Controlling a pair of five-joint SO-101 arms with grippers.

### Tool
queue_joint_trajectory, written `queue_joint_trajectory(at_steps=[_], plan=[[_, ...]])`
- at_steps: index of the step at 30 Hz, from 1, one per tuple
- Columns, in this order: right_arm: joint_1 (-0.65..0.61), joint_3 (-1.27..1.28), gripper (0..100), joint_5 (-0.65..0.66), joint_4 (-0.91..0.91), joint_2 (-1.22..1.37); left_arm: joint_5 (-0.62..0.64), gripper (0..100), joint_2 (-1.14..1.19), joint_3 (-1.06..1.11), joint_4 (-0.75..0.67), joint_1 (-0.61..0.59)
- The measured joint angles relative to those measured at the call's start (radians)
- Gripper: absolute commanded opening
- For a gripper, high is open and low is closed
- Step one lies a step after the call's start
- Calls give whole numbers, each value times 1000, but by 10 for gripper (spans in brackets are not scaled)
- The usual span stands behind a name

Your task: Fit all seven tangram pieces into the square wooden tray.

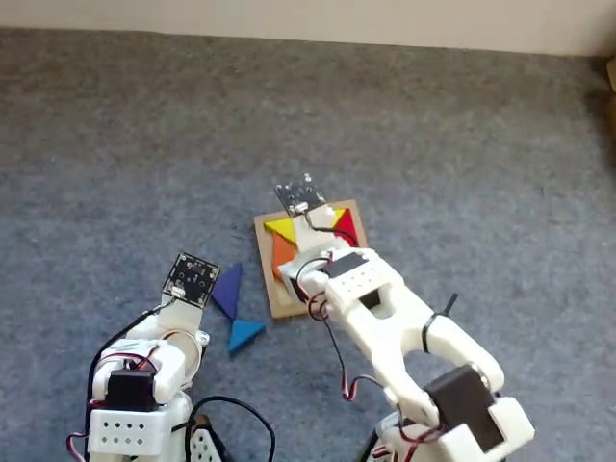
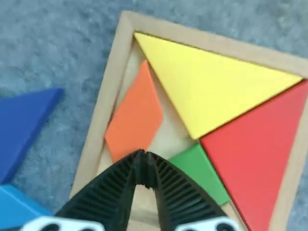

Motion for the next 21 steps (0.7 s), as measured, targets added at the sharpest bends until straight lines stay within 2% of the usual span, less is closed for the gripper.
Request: queue_joint_trajectory(at_steps=[12,21], plan=[[3,-35,6,0,-155,71,0,7,0,0,0,0],[-2,17,6,0,-187,-57,0,7,0,0,0,0]])
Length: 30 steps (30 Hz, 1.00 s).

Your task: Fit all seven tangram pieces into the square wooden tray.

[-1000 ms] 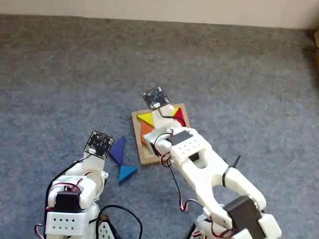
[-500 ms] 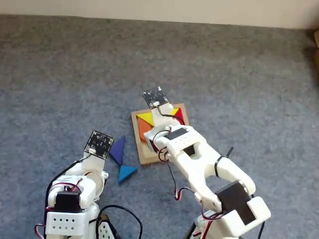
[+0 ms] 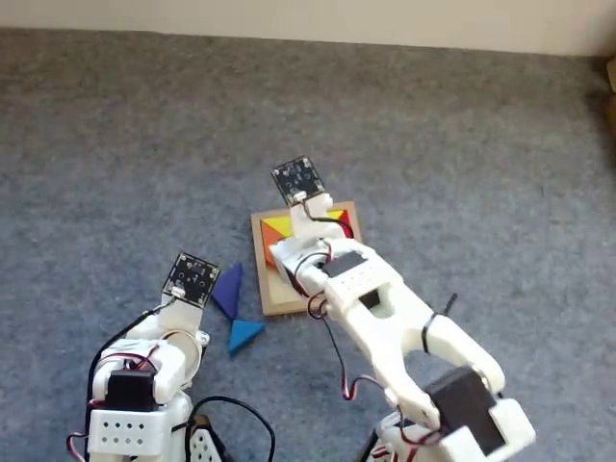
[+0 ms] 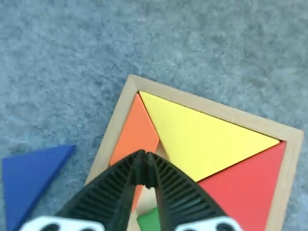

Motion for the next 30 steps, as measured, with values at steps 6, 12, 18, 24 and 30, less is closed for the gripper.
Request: queue_joint_trajectory(at_steps=[6,12,18,24,30], plan=[[0,109,6,0,-2,-164,0,7,0,0,0,0],[66,255,6,0,-2,-396,0,7,0,0,0,0],[106,419,6,0,-2,-647,0,7,0,0,0,0],[129,549,6,0,-2,-922,0,7,0,0,0,0],[130,709,6,0,-2,-1217,0,7,0,0,0,0]])
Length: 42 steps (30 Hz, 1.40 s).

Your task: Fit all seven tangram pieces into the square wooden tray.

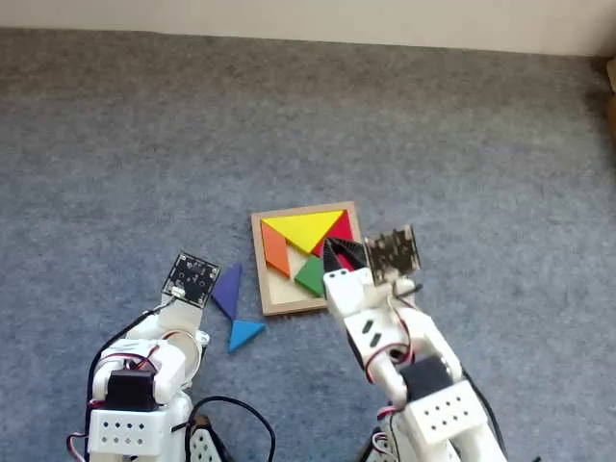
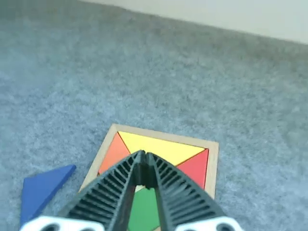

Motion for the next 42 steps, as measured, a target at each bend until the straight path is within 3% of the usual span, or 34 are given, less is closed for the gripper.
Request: queue_joint_trajectory(at_steps=[9,28,33,42], plan=[[43,130,6,2,0,-428,0,7,0,0,0,0],[358,130,9,2,-74,-440,0,7,0,0,0,0],[436,130,9,2,77,-440,0,7,0,0,0,0],[456,130,9,2,539,-440,0,7,0,0,0,0]])
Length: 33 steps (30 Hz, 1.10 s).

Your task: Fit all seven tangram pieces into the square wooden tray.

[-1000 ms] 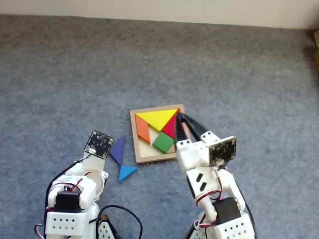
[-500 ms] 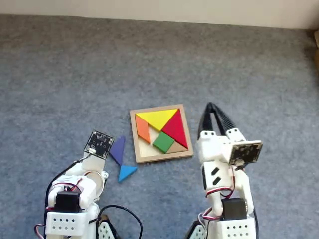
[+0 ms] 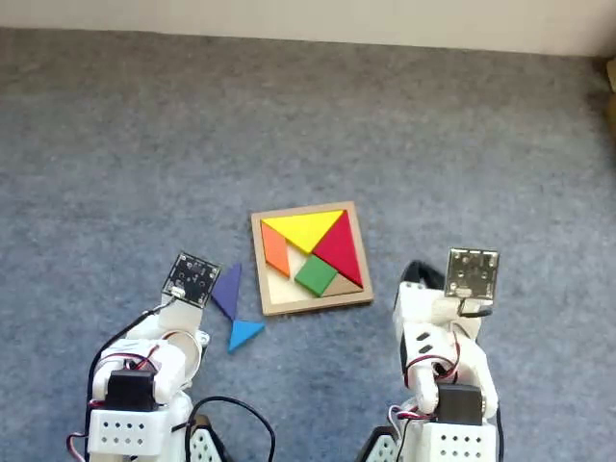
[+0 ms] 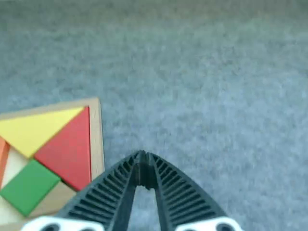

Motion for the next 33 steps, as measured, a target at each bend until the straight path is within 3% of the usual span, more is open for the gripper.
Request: queue_joint_trajectory(at_steps=[12,33], plan=[[0,0,9,0,381,0,0,7,0,0,0,0],[6,0,9,0,402,0,0,7,0,0,0,0]])
